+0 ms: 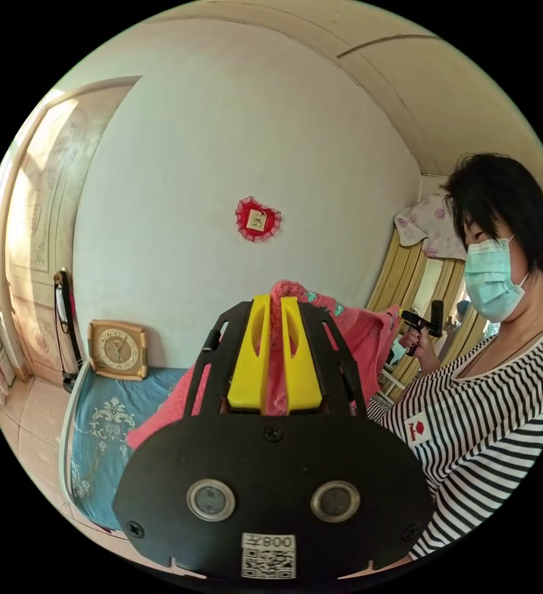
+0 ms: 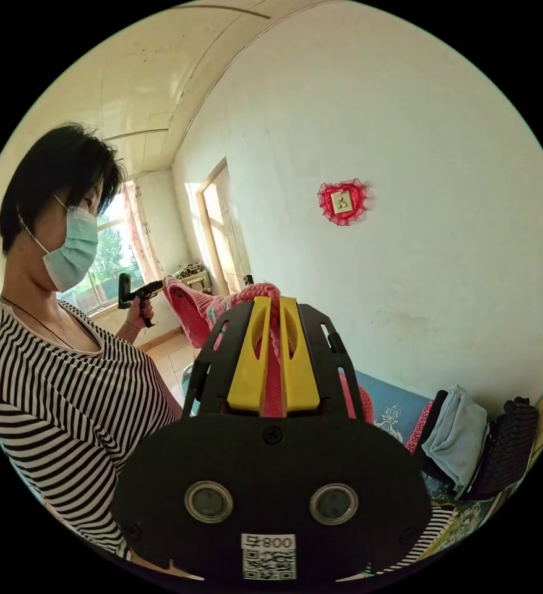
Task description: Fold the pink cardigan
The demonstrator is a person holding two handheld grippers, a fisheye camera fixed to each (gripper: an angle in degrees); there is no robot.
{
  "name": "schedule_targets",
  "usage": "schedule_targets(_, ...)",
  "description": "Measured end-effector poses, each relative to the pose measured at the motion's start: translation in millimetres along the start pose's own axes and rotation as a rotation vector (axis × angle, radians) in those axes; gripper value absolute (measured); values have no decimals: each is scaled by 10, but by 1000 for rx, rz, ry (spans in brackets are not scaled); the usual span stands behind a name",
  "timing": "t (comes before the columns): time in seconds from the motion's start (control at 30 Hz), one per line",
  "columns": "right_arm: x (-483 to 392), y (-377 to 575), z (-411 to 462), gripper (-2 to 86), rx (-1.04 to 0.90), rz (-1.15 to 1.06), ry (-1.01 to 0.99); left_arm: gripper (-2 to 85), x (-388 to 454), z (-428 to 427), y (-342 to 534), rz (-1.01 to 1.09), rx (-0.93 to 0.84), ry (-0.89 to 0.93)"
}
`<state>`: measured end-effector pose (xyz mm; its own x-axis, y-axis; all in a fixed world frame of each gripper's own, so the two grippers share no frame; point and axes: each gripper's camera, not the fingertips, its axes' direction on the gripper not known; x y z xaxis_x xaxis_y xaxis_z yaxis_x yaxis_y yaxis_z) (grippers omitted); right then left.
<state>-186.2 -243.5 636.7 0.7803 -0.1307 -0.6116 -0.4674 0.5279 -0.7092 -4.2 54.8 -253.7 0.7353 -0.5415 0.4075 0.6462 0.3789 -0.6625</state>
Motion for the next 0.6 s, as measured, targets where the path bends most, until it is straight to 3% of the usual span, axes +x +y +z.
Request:
schedule_targets(0.3,-367,-49,-173,23,2,-92,21,14,188,-62,-42,72,46,-22)
schedule_targets(0.5,301,-115,522,25,-112,4,34,16,-132,822,-86,36,-77,-39)
schedule_targets(0.6,967,-107,1255,28,-238,88,53,19,-533,1662,-16,-37,-200,-70)
